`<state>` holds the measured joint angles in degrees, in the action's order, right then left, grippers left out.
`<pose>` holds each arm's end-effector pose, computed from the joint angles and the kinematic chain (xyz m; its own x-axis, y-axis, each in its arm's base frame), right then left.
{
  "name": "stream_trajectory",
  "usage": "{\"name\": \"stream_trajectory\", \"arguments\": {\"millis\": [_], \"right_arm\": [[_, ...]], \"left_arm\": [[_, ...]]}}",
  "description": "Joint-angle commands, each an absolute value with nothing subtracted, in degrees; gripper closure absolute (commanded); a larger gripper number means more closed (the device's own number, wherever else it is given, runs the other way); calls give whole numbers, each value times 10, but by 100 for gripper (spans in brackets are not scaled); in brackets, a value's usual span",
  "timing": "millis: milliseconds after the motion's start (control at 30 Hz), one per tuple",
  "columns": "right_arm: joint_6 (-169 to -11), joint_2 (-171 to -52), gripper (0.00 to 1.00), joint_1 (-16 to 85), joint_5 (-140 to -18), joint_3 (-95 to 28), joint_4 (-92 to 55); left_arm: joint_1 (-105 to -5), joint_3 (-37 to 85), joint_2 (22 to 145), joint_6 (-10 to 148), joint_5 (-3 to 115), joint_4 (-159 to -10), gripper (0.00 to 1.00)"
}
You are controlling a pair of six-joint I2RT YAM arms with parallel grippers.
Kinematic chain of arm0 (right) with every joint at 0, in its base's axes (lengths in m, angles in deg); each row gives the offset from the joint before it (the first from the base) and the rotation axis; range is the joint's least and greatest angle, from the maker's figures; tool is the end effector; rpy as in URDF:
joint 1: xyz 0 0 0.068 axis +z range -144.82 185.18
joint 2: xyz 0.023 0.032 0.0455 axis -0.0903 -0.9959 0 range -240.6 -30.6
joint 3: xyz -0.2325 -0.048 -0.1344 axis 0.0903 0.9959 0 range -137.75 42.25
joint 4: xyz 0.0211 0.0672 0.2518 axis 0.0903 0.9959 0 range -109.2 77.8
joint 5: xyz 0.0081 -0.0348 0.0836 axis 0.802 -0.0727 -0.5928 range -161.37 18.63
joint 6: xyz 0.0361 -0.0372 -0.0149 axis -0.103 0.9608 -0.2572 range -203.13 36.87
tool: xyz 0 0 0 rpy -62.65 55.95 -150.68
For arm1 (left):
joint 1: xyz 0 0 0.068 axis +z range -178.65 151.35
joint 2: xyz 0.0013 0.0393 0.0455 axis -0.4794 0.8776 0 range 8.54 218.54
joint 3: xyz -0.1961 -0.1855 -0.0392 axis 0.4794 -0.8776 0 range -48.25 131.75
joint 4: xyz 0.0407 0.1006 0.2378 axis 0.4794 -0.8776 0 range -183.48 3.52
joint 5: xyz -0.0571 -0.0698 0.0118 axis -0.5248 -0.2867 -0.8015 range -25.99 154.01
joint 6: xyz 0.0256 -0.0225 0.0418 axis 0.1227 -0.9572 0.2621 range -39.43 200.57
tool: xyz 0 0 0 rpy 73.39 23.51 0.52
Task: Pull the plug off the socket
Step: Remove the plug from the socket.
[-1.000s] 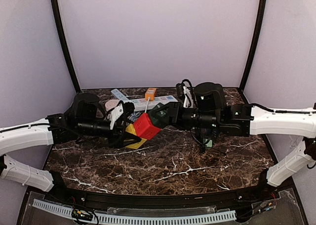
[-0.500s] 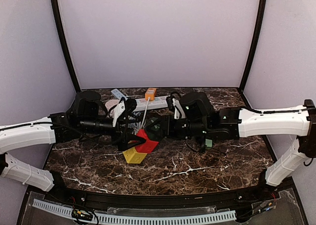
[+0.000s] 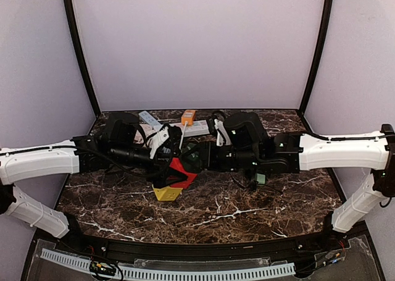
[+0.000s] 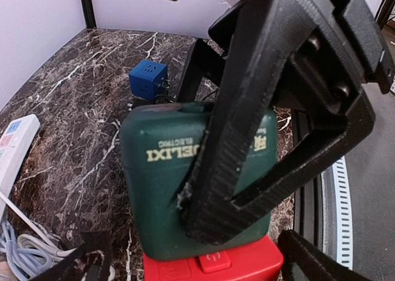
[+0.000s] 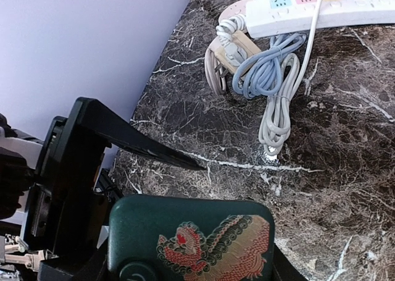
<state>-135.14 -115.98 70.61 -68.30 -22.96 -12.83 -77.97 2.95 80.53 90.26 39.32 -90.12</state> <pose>0.1462 0.3151 0.2995 -0.8144 0.1115 -0.5696 -0.4003 0.6028 0.6903 0.1748 -0.2263 0.2897 -0.1079 0.3603 -0.9266 0.9690 0.2467 -0.0170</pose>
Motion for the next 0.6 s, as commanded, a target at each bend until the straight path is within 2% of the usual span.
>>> {"name": "stream_trajectory", "arguments": {"millis": [0,233,367,467,567], "right_arm": [[-1336,-1141,100,717,-660,-268,-168],[-1331,-1140,100,721,-645,-271,-155],[-1328,-1141,100,722,-642,-273,-151],[-1328,-1142,100,723,-638,-274,-146],[-1329,-1146,100,723,-636,-277,-139]], "left_arm": [[-786,50,815,905,391,-937,10],[-787,51,817,906,404,-940,30],[-787,52,818,908,402,-941,49],[-787,52,818,909,400,-941,68],[-787,52,818,911,400,-941,79]]}}
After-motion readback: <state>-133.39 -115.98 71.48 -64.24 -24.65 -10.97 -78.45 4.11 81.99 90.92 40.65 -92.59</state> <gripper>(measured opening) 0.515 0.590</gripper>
